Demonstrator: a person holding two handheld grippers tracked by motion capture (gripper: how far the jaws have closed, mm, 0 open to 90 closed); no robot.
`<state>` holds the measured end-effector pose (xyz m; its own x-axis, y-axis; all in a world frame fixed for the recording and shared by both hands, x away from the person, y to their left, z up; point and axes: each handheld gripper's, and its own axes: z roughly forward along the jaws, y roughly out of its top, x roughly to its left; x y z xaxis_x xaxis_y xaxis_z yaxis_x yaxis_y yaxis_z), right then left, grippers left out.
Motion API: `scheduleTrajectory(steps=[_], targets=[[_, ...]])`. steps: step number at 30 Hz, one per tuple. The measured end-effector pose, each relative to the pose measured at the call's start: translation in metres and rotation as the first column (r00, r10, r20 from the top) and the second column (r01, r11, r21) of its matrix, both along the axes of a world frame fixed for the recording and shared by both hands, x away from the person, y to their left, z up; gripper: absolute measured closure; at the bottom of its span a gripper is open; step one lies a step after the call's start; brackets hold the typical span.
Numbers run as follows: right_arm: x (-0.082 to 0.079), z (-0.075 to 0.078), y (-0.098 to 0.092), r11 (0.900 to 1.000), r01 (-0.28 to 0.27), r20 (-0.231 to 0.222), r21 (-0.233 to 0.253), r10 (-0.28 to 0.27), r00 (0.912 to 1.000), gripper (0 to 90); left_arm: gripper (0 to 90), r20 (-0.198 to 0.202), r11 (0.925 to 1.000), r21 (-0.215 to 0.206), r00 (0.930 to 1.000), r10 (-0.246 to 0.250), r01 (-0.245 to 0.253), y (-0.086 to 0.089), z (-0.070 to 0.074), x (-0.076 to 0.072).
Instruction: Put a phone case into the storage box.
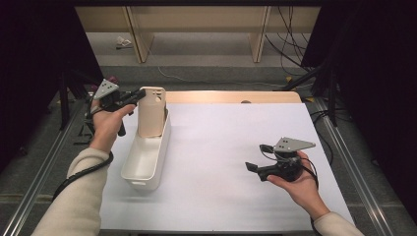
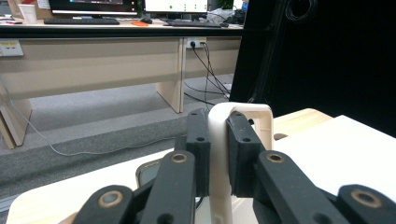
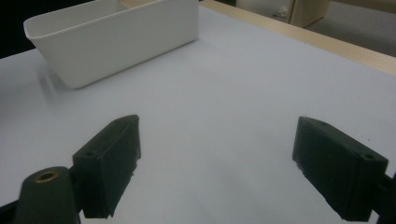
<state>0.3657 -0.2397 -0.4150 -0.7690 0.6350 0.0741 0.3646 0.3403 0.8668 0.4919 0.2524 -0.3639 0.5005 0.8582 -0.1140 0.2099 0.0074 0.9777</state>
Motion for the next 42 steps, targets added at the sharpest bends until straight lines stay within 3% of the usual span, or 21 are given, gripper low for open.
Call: scheduleTrajectory(steps=[19, 42], targets=[[0.0, 0.0, 0.0, 1.0, -0.003, -0.002, -0.003, 0.003, 1.0, 16.2, 80.8, -0.042, 1.0, -0.001, 0.9991, -0.006, 0.006, 0.002, -0.022, 0.009], [0.001, -0.002, 0.0, 1.0, -0.005, -0.007, -0.004, 0.005, 1.0, 16.3, 80.8, -0.077, 1.0, 0.002, 0.997, -0.009, 0.009, 0.002, -0.036, 0.018]])
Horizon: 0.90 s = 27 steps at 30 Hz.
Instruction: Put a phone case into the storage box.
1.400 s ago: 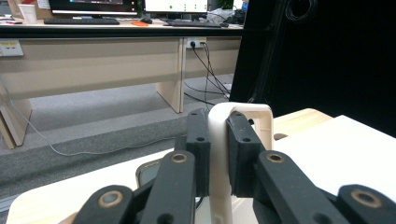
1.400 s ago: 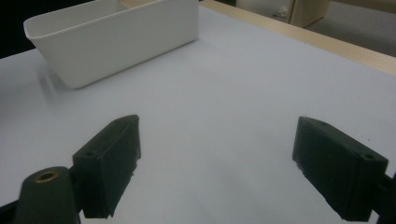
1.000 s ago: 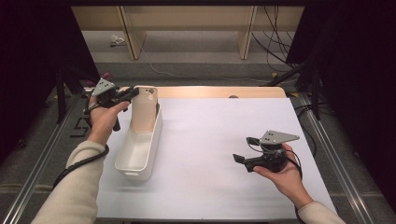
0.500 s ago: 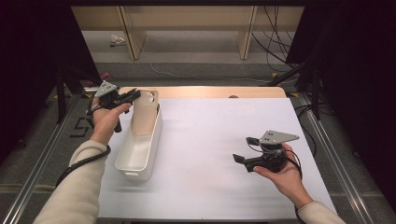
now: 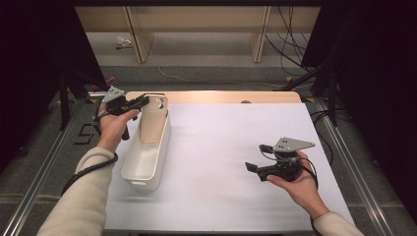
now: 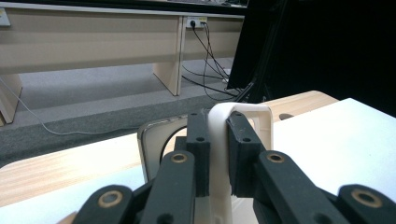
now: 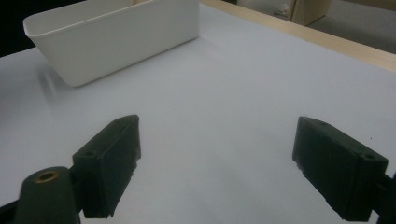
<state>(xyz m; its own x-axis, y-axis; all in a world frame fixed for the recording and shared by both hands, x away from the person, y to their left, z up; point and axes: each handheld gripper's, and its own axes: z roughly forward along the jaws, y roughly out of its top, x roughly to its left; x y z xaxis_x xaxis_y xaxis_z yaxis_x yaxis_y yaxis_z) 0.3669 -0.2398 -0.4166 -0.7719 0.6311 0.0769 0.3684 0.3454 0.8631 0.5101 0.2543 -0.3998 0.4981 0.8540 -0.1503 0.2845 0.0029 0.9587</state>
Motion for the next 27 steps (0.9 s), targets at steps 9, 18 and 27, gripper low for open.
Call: scheduleTrajectory(steps=[9, 18, 27], targets=[[0.0, 0.0, 0.0, 1.0, -0.001, -0.003, -0.001, 0.001, 1.0, 16.2, 80.7, -0.008, 0.9999, -0.002, 0.9999, 0.013, -0.013, 0.003, -0.005, 0.003], [0.0, 0.0, 0.0, 1.0, 0.0, -0.002, 0.0, 0.0, 1.0, 16.2, 80.7, -0.019, 0.9999, 0.005, 0.9997, 0.015, -0.015, 0.004, -0.009, 0.005], [0.0, -0.001, 0.0, 1.0, 0.0, -0.001, 0.001, 0.0, 1.0, 16.2, 80.6, -0.026, 0.9998, 0.008, 0.9995, 0.018, -0.017, 0.004, -0.011, 0.008]])
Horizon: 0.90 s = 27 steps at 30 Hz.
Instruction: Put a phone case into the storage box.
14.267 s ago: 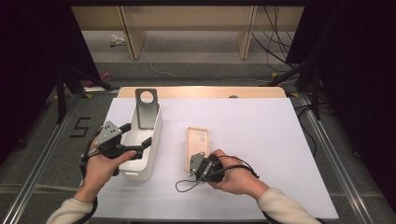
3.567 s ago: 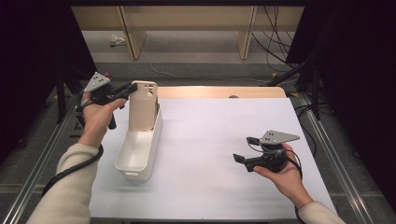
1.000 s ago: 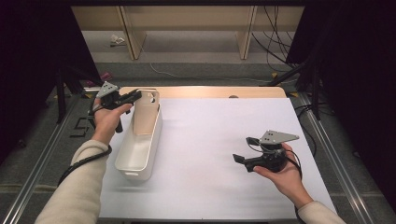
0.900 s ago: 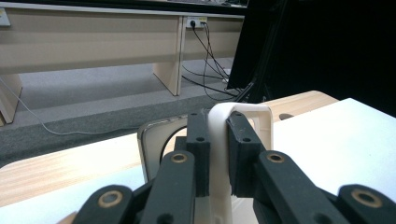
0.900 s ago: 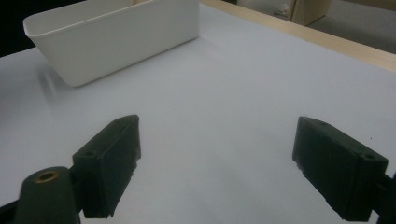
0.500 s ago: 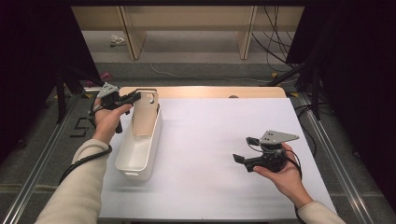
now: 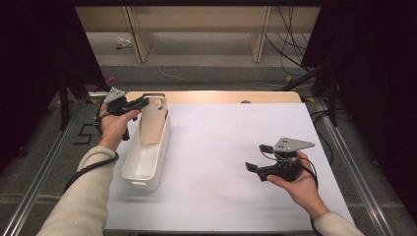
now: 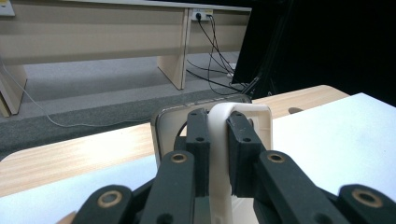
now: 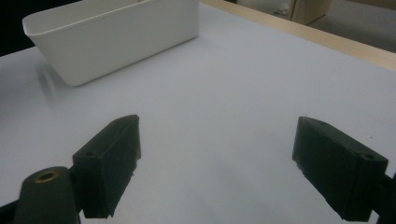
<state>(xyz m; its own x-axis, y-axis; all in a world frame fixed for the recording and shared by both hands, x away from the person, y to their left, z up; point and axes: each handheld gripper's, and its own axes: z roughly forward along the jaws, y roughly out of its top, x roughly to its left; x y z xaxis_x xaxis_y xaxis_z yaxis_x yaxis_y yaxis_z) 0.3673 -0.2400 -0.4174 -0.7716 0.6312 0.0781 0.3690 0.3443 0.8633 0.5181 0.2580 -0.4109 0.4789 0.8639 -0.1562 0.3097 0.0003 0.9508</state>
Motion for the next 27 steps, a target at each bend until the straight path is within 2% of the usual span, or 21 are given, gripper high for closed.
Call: scheduleTrajectory(steps=[11, 27], targets=[[0.0, -0.0002, 0.0001, 1.0, 0.0, -0.003, 0.0, 0.0, 1.0, 16.3, 80.3, -0.011, 1.0, 0.004, 0.9999, -0.003, 0.003, 0.0003, -0.0041, 0.003], [0.0002, -0.0005, 0.0, 1.0, -0.002, -0.004, -0.001, 0.002, 1.0, 16.3, 76.4, -0.03, 0.9979, 0.064, 0.9995, 0.005, -0.003, 0.0038, -0.0069, 0.0075]])
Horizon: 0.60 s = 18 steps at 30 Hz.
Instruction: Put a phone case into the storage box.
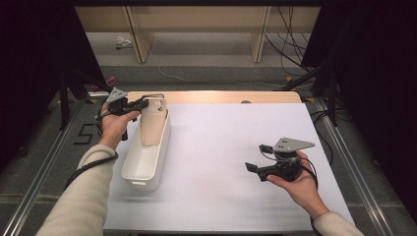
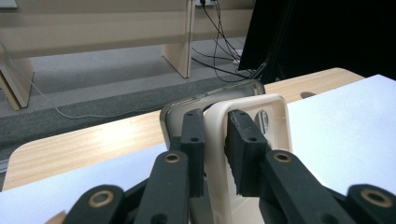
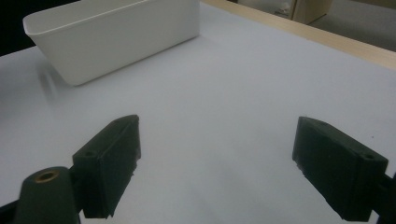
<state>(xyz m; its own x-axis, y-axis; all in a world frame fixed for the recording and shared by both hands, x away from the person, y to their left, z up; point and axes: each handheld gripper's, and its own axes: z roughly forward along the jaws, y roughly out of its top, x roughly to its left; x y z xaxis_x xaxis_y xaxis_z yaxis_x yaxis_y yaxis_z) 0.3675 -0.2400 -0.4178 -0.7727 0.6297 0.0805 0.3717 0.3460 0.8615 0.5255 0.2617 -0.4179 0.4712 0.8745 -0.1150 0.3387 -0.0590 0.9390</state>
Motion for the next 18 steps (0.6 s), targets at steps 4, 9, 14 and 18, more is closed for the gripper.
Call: scheduleTrajectory(steps=[4, 9, 14, 18], targets=[[0.0002, -0.0003, 0.0, 1.0, 0.001, -0.002, -0.001, -0.001, 1.0, 16.3, 74.3, -0.013, 0.9996, 0.024, 0.9998, 0.016, -0.016, 0.0021, -0.0018, 0.001], [0.0004, -0.0006, 0.0002, 1.0, 0.0, -0.002, 0.0, 0.0, 1.0, 16.2, 72.9, -0.02, 0.9983, 0.054, 0.9995, 0.024, -0.023, 0.0029, -0.003, 0.0021], [0.0003, -0.0004, 0.0, 1.0, 0.0, -0.001, -0.001, 0.0, 1.0, 16.3, 69.4, -0.025, 0.9955, 0.089, 0.9991, 0.035, -0.033, 0.0014, -0.0024, 0.0034], [0.0004, -0.0003, -0.0002, 1.0, 0.001, -0.001, 0.001, -0.001, 1.0, 16.3, 62.6, -0.026, 0.9935, 0.108, 0.999, 0.038, -0.035, -0.0003, -0.0002, 0.0024]])
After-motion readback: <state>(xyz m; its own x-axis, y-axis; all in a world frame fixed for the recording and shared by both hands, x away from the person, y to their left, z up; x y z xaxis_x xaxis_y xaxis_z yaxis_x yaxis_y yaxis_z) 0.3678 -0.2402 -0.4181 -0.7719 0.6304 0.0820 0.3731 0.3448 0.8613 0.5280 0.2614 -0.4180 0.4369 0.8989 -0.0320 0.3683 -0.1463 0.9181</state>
